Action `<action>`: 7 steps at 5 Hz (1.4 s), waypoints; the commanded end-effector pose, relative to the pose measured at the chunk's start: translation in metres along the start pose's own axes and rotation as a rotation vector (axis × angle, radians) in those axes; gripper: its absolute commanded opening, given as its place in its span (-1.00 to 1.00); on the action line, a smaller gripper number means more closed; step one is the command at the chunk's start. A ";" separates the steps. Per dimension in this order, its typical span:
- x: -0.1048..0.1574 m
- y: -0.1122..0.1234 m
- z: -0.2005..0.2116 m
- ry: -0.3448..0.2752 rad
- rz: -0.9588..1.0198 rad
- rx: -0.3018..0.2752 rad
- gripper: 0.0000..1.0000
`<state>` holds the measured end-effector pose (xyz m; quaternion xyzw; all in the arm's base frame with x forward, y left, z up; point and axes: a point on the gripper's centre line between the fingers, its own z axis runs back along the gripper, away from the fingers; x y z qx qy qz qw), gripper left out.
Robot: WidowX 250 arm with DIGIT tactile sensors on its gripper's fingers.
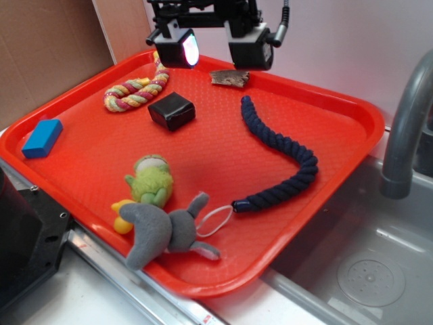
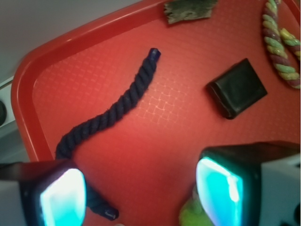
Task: Grab the blue rope.
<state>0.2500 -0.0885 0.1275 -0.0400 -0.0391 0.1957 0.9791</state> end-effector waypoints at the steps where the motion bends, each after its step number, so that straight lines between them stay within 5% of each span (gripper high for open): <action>1: 0.012 -0.006 0.017 -0.048 0.009 -0.041 1.00; 2: 0.024 -0.030 -0.021 -0.139 0.115 -0.078 1.00; 3: 0.028 -0.054 -0.052 -0.099 0.225 -0.071 1.00; 5: 0.020 -0.050 -0.083 -0.006 0.374 0.080 1.00; 6: 0.028 -0.043 -0.095 -0.009 0.327 0.011 1.00; 7: 0.006 -0.031 -0.112 0.051 0.344 -0.008 -0.68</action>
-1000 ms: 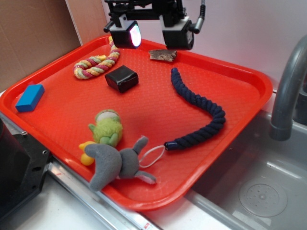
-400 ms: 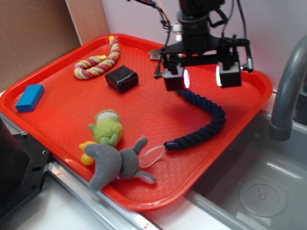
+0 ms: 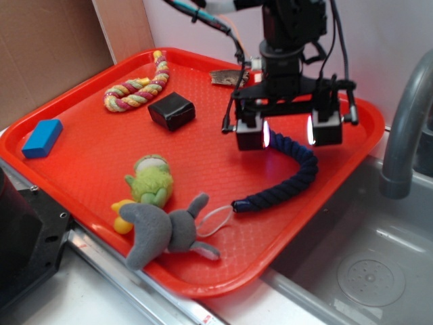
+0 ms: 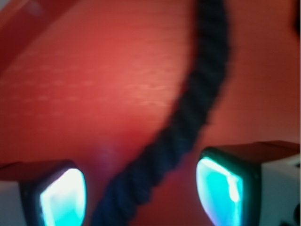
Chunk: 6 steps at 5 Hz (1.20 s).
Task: Grab the blue rope.
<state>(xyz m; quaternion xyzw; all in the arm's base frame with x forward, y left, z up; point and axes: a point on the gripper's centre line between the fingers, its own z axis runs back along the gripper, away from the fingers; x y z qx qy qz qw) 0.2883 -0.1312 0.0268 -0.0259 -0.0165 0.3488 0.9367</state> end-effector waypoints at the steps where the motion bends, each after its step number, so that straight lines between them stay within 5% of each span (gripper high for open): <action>1: -0.003 0.012 -0.016 0.071 -0.025 -0.030 -1.00; 3: 0.015 0.033 0.067 0.038 -0.441 -0.136 -1.00; 4: 0.017 0.064 0.124 -0.081 -0.588 0.022 -1.00; 5: 0.019 0.091 0.172 -0.203 -0.708 -0.088 -1.00; 6: 0.011 0.093 0.224 -0.249 -0.704 -0.033 -1.00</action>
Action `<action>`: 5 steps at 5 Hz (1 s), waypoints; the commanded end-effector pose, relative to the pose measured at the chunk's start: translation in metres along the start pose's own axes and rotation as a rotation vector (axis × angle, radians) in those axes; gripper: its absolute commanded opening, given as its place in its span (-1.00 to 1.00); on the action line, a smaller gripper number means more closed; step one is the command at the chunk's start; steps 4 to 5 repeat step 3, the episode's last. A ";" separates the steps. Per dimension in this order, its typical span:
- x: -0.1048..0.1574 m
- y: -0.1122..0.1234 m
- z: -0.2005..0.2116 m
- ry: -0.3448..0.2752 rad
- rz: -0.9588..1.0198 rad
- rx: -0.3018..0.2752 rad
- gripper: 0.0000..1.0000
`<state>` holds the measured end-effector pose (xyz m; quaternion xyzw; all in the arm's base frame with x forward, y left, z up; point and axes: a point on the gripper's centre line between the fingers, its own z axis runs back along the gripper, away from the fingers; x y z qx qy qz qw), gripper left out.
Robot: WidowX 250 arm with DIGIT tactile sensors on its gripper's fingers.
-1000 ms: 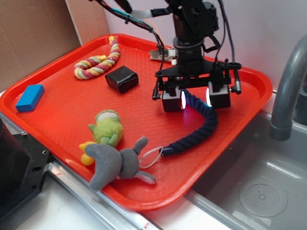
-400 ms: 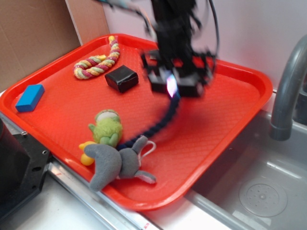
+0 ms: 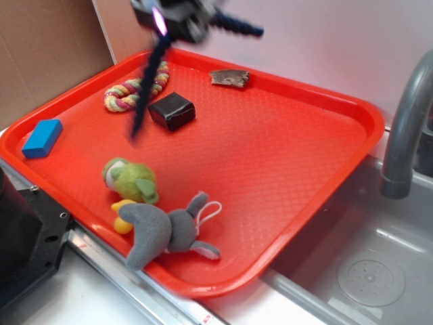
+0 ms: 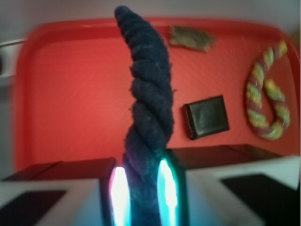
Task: Grab the blue rope.
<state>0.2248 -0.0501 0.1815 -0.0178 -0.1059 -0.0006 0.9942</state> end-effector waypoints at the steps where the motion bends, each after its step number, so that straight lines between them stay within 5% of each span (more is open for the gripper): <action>1: 0.018 0.004 0.093 -0.094 0.027 0.071 -1.00; 3: 0.021 0.008 0.103 -0.067 0.090 0.190 -1.00; 5: 0.021 0.008 0.103 -0.067 0.090 0.190 -1.00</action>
